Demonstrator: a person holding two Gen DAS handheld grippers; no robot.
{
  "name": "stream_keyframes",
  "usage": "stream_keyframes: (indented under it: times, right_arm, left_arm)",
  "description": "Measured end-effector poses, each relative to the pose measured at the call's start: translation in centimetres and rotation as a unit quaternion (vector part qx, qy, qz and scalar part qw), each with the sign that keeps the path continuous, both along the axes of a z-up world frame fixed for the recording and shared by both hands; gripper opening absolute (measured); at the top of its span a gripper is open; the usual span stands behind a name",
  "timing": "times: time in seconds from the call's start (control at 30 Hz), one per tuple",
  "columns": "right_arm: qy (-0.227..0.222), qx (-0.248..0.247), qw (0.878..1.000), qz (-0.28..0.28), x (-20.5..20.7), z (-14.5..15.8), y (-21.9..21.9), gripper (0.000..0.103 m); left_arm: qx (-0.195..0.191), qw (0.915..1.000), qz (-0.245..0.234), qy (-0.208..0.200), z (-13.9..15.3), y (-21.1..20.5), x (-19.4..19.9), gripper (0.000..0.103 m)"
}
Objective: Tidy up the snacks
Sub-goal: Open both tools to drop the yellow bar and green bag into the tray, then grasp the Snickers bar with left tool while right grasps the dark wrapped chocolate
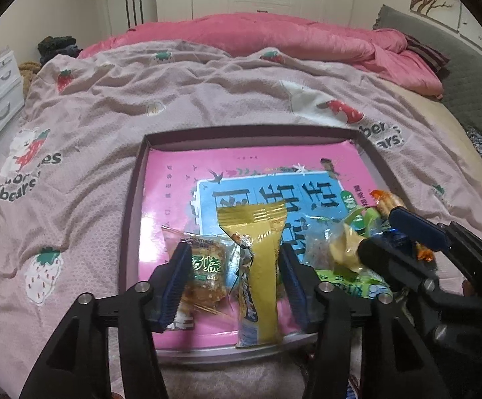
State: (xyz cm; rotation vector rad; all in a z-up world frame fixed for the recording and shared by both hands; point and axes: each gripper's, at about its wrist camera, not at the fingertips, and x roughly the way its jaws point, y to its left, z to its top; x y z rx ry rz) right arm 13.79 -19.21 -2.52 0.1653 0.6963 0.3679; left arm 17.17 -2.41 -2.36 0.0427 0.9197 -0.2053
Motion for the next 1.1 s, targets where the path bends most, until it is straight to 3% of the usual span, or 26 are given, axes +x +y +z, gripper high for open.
stream_keyframes:
  times: [0.13,0.27,0.4,0.53,0.63,0.77,1.1]
  right_arm:
    - [-0.015,0.006,1.0,-0.013,-1.4,1.6,-1.1,0.058]
    - [0.0,0.023,1.0,-0.02,-4.3,2.2,-2.1,0.064]
    - [0.06,0.03,0.998,-0.006,-7.1,1.2,-1.7,0.065]
    - [0.113,-0.008,0.993,0.017,-9.7,-0.4,-0.3,0.065]
    - [0.128,-0.024,0.991,0.02,-10.9,-1.7,0.9,0.065]
    - [0.118,-0.051,0.992,0.01,-11.3,-3.0,2.8,0.065]
    - [0.089,-0.053,0.995,0.012,-10.3,-4.6,5.3,0.065]
  left_arm:
    - [-0.006,0.9999,0.001,-0.012,1.8,0.7,-1.0,0.062]
    - [-0.016,0.9998,-0.009,-0.011,3.1,1.5,-2.7,0.064]
    - [-0.039,0.9985,-0.027,0.029,2.6,2.0,-4.3,0.065]
    - [-0.078,0.9929,-0.04,0.08,1.2,1.8,-5.3,0.065]
    - [-0.082,0.9899,-0.042,0.107,0.0,0.8,-5.8,0.065]
    - [-0.085,0.9861,-0.044,0.136,-1.4,-0.6,-6.0,0.065]
    - [-0.091,0.9783,-0.045,0.181,-3.9,-2.0,-4.9,0.063]
